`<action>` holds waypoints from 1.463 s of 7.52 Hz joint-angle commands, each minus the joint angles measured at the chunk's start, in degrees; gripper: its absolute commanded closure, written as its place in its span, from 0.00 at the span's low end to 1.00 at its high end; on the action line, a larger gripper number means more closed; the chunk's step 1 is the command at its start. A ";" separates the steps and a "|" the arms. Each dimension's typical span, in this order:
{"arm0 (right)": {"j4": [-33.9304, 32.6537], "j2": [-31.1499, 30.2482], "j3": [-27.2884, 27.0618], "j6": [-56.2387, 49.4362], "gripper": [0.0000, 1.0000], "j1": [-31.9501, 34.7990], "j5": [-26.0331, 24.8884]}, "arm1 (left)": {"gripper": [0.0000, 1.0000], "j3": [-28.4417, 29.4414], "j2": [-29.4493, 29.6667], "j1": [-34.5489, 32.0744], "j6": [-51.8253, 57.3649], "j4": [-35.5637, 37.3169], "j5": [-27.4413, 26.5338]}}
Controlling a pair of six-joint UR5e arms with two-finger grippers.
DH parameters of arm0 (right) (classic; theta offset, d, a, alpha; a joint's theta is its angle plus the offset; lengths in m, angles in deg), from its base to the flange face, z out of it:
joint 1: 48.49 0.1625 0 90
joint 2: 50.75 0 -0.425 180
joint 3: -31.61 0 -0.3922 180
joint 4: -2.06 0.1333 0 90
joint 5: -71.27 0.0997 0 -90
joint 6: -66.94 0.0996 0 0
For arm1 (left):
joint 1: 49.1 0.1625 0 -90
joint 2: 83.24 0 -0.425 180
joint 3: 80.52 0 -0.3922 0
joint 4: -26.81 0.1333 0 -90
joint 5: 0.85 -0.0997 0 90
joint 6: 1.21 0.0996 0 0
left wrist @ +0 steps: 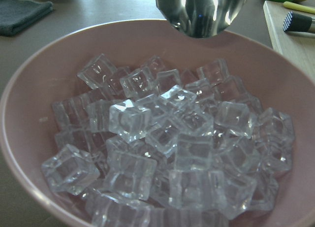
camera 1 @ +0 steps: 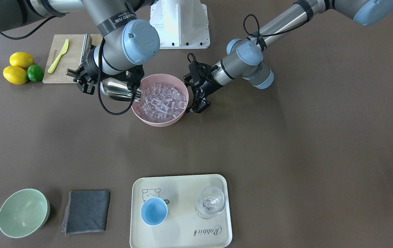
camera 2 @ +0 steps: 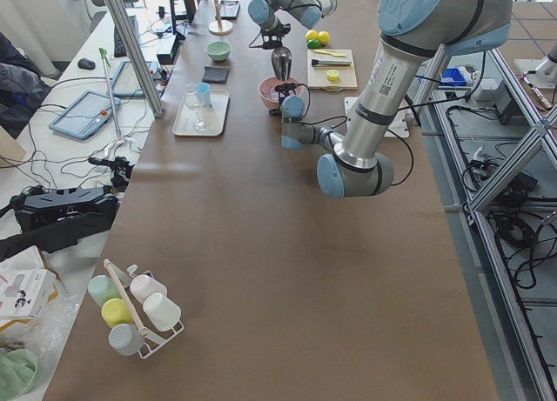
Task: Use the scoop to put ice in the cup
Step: 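Carry the scoop over the pink bowl with the right gripper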
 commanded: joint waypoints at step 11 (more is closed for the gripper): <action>5.05 2.53 7.06 10.24 1.00 -4.15 -1.21 | 0.02 -0.44 0.09 -0.04 0.18 -0.09 -0.32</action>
